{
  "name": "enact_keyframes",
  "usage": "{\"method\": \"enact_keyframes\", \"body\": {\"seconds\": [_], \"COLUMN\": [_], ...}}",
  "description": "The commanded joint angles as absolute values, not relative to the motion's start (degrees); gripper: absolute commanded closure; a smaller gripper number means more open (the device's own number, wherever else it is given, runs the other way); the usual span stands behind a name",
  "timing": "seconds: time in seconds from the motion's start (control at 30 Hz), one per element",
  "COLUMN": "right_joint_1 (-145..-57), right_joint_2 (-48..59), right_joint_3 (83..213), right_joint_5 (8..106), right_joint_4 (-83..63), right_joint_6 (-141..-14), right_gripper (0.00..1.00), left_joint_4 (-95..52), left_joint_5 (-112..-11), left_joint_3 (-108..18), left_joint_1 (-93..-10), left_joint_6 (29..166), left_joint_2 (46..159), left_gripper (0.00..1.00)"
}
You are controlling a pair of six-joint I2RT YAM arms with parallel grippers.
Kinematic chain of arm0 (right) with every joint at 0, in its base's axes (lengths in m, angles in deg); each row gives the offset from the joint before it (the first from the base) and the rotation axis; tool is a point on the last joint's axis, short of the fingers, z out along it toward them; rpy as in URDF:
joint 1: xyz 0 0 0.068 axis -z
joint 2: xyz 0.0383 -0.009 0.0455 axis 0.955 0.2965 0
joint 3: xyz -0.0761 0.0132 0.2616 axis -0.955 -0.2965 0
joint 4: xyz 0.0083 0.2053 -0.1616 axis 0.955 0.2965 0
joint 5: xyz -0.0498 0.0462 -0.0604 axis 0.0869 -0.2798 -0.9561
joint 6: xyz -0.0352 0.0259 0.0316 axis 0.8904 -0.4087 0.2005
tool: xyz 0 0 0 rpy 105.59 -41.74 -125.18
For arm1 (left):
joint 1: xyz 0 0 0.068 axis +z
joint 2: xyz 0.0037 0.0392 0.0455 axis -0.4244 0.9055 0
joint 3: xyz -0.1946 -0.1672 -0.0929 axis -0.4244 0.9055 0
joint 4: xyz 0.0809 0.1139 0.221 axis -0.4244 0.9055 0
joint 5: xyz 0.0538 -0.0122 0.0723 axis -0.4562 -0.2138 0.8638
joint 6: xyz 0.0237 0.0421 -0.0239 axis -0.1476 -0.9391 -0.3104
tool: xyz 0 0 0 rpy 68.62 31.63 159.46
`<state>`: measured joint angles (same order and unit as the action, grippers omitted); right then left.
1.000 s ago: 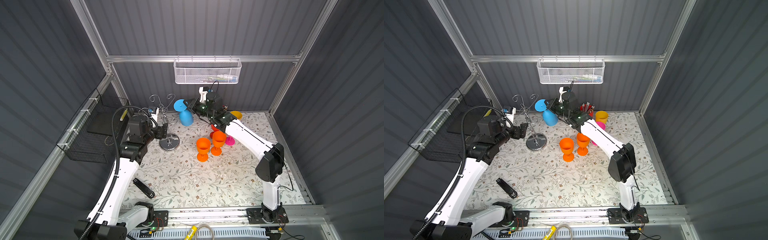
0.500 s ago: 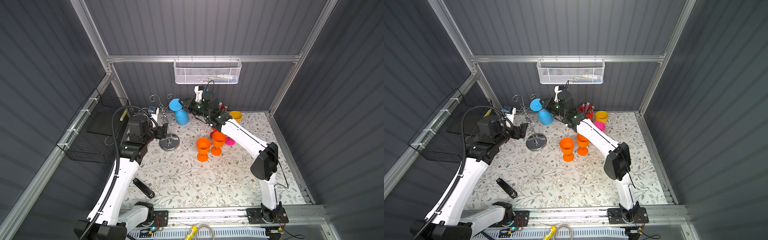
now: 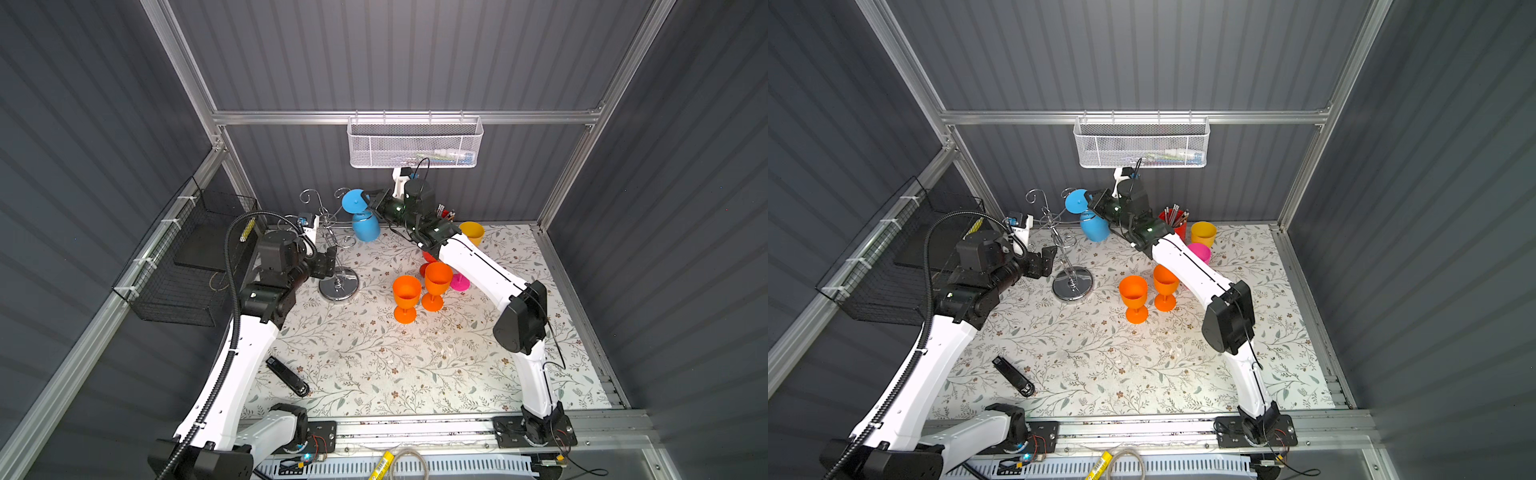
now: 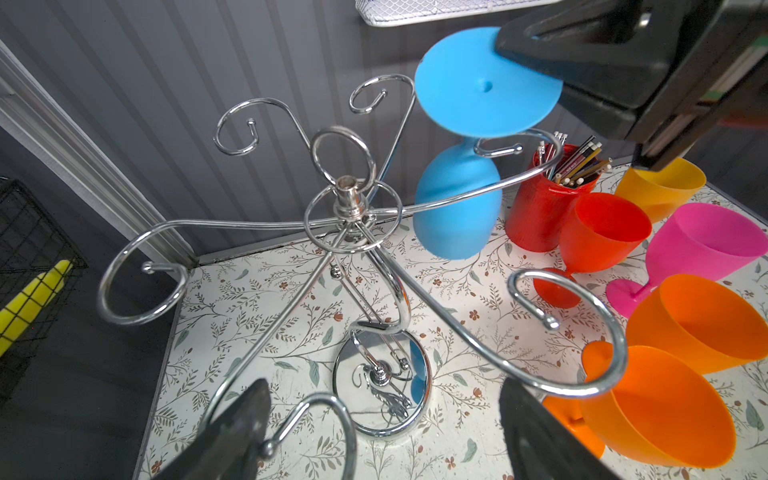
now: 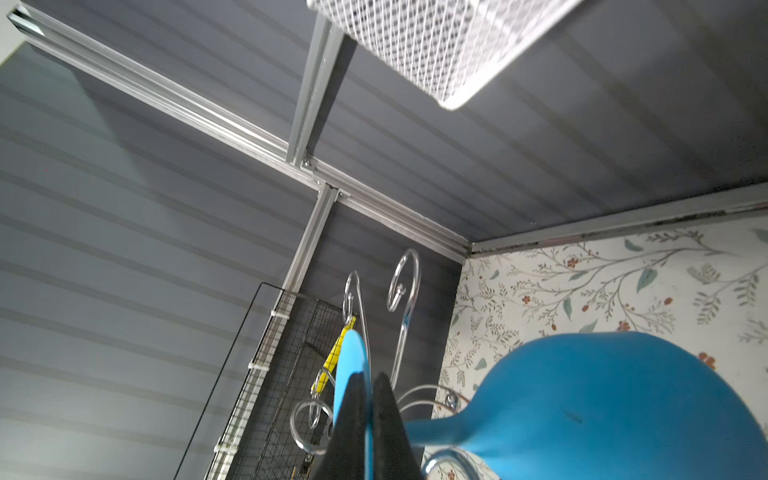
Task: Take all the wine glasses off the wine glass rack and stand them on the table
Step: 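Lift the blue glass off the rack hook with the right gripper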
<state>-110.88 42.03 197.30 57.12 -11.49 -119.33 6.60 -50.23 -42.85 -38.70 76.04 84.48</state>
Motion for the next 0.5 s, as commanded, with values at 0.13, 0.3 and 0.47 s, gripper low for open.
{"method": "enact_keyframes", "body": {"seconds": [0.13,0.3,0.47], "right_joint_1": [-107.8,-106.1,-105.5], "right_joint_2": [39.7,33.9,25.0], "right_joint_3": [196.7,188.5,177.8], "right_joint_5": [55.4,55.2,54.8], "right_joint_4": [-16.8,-20.1,-22.9], "right_joint_6": [-117.4,-115.9,-110.8], "right_gripper": [1.0,1.0,1.0], "left_joint_4": [11.3,11.3,11.9], "left_joint_5": [-51.5,-51.3,-51.4], "left_joint_3": [-41.1,-41.2,-42.4], "left_joint_1": [-39.7,-39.7,-39.7], "left_joint_6": [76.0,76.0,76.2], "left_joint_2": [85.8,85.7,85.3], "left_gripper": [0.14,0.12,0.1]}}
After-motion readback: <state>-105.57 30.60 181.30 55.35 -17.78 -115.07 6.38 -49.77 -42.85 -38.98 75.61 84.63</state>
